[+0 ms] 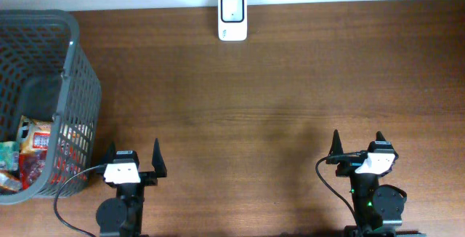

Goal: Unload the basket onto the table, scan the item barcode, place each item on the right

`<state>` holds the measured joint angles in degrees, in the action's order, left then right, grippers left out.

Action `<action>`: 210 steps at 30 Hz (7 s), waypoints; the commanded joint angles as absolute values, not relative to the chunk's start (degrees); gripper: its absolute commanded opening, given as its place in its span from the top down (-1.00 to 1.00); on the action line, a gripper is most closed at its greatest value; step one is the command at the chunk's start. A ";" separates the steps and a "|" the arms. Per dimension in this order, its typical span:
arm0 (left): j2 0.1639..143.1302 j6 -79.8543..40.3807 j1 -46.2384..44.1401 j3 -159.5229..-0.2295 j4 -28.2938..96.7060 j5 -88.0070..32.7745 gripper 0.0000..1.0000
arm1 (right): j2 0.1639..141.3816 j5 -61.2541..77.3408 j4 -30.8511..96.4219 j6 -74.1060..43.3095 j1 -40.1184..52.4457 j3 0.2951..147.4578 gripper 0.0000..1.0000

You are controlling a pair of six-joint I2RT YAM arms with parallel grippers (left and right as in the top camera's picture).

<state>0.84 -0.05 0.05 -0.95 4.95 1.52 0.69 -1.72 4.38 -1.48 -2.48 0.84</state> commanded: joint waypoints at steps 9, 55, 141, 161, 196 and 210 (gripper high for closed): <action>0.34 -0.62 -0.21 -0.51 4.82 0.89 -0.98 | 0.19 -2.17 4.47 -1.78 -2.66 0.32 -0.97; 13.54 -4.03 -0.21 -33.65 16.27 -30.26 -0.98 | 0.19 -2.17 4.47 -1.78 -2.66 0.32 -0.97; 113.62 -40.51 34.28 -91.39 71.09 19.31 -0.30 | 0.19 -2.17 4.47 -1.78 -2.66 0.32 -0.97; 117.27 -40.32 35.90 -85.36 66.30 18.04 0.96 | 0.19 -2.17 4.47 -1.78 -2.66 0.32 -0.97; 84.44 -32.64 -9.50 -131.61 75.72 7.70 1.00 | 0.19 -2.17 4.47 -1.78 -2.66 0.32 -0.97; 104.36 -25.71 -32.36 -116.79 76.12 11.42 1.00 | 0.19 -2.17 4.47 -1.78 -2.66 0.32 -0.97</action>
<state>99.77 -27.40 -30.04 -119.48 76.01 9.41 0.69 -1.69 4.38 -1.48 -2.48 0.84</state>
